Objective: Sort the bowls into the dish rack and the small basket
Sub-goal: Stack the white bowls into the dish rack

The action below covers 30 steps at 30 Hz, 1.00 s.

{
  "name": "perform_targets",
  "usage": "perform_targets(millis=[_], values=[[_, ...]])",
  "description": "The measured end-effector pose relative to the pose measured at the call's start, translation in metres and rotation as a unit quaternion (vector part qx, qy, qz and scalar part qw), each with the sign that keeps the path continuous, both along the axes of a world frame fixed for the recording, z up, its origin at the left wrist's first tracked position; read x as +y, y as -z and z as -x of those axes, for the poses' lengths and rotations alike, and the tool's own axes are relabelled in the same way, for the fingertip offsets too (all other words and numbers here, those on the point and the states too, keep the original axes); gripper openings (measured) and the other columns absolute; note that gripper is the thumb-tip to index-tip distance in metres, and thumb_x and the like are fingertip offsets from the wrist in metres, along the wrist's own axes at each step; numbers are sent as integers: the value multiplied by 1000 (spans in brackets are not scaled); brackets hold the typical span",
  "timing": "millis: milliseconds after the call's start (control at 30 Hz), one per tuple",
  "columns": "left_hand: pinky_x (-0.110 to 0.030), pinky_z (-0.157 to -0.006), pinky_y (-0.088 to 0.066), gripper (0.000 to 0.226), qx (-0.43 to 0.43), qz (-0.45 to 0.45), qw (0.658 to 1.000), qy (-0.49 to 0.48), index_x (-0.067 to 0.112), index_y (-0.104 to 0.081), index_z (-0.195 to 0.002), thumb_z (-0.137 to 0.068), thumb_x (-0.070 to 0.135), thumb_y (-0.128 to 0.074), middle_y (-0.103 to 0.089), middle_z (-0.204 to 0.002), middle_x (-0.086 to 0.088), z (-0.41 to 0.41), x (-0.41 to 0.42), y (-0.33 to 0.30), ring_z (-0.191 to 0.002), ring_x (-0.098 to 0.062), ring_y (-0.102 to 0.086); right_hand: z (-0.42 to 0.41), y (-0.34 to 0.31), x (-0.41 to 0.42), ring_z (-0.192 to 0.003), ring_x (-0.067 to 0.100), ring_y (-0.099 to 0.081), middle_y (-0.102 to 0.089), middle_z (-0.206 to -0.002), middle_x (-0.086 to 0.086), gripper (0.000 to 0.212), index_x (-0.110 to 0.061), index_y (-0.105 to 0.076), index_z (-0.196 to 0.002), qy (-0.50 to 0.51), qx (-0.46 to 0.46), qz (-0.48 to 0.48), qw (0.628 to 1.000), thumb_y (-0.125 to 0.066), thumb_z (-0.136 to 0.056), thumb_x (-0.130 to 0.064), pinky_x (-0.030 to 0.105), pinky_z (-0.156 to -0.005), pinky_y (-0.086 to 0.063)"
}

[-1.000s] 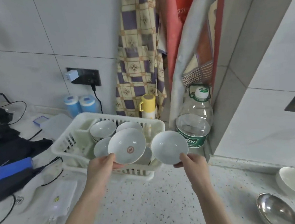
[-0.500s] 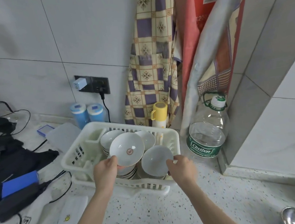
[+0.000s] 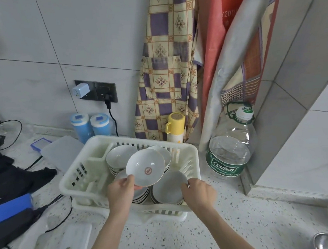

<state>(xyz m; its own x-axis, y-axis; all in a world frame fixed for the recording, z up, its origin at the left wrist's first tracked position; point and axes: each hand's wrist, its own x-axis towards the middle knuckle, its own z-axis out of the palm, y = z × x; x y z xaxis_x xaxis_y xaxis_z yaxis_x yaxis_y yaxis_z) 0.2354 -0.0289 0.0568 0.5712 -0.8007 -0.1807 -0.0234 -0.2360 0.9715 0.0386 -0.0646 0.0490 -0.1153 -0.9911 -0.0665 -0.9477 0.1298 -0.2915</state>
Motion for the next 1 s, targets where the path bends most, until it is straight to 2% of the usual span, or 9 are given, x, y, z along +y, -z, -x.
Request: perform_targets(millis=[133, 267, 367, 500, 600, 667, 767, 867, 1000], values=[[-27, -62, -41, 34, 3, -9, 1000, 1, 27, -71, -47, -75, 32, -52, -72, -56, 6, 1, -4, 1, -73, -9, -59, -1, -1, -2, -57, 18, -43, -44, -60, -5, 14, -17, -49, -71, -9, 8, -30, 999, -45, -83, -22, 22, -47, -25], [-26, -62, -38, 44, -14, -18, 1000, 2, 21, -70, -45, -86, 19, -55, -73, -58, 2, 1, -8, 4, -74, -9, -59, -1, -3, -3, -64, 19, -47, -39, -58, -6, 27, -19, -36, -62, -36, 32, -49, 998, -46, -87, -23, 21, -46, -23], [-27, -61, -38, 43, -26, -18, 999, 11, 20, -70, -45, -86, 18, -56, -73, -57, 2, 3, -9, 4, -70, -10, -57, -4, -4, -4, -68, 19, -52, -42, -62, -6, 26, -19, -36, -63, -50, 59, -58, 995, -46, -87, -21, 21, -48, -26], [-28, -59, -37, 40, -43, -17, 999, 25, 17, -70, -49, -86, 18, -54, -72, -56, 3, 6, -8, 1, -63, -11, -52, -8, -3, -5, -84, 18, -64, -61, -87, -2, 9, -18, -54, -90, -55, 86, -64, 993, -46, -90, -18, 23, -61, -38], [-28, -56, -37, 40, -47, -18, 998, 31, 17, -70, -48, -85, 17, -54, -71, -54, 2, 8, -7, -2, -58, -13, -48, -8, 4, -2, -95, 17, -68, -68, -105, -1, 31, -14, -54, -121, -56, 101, -50, 992, -48, -91, -18, 24, -65, -40], [-27, -56, -37, 42, -52, -18, 998, 32, 18, -71, -47, -85, 17, -54, -71, -54, 1, 10, -6, -4, -57, -12, -48, -7, 7, 1, -94, 19, -67, -68, -104, 0, 37, -15, -47, -128, -58, 93, -40, 993, -48, -91, -19, 26, -65, -40], [-25, -54, -38, 36, -55, -13, 997, 44, 23, -73, -50, -79, 25, -52, -71, -55, -4, 14, -3, -7, -50, -5, -49, -7, 7, 2, -88, 19, -65, -66, -101, 0, 29, -17, -52, -119, -71, 93, -33, 993, -48, -90, -21, 27, -63, -37], [-24, -54, -39, 36, -58, -12, 997, 49, 17, -73, -49, -79, 24, -54, -70, -55, -11, 16, -2, -6, -45, 0, -50, -7, 5, 4, -76, 18, -53, -61, -90, -1, 24, -16, -58, -112, -75, 100, -25, 992, -47, -92, -23, 26, -63, -37], [-24, -52, -38, 39, -69, -26, 995, 62, 16, -72, -49, -83, 18, -54, -70, -54, -8, 16, -1, -1, -51, -7, -49, -6, 6, 10, -87, 23, -65, -68, -101, 5, 26, -12, -54, -112, -75, 61, -4, 995, -36, -98, -24, 28, -66, -38]])
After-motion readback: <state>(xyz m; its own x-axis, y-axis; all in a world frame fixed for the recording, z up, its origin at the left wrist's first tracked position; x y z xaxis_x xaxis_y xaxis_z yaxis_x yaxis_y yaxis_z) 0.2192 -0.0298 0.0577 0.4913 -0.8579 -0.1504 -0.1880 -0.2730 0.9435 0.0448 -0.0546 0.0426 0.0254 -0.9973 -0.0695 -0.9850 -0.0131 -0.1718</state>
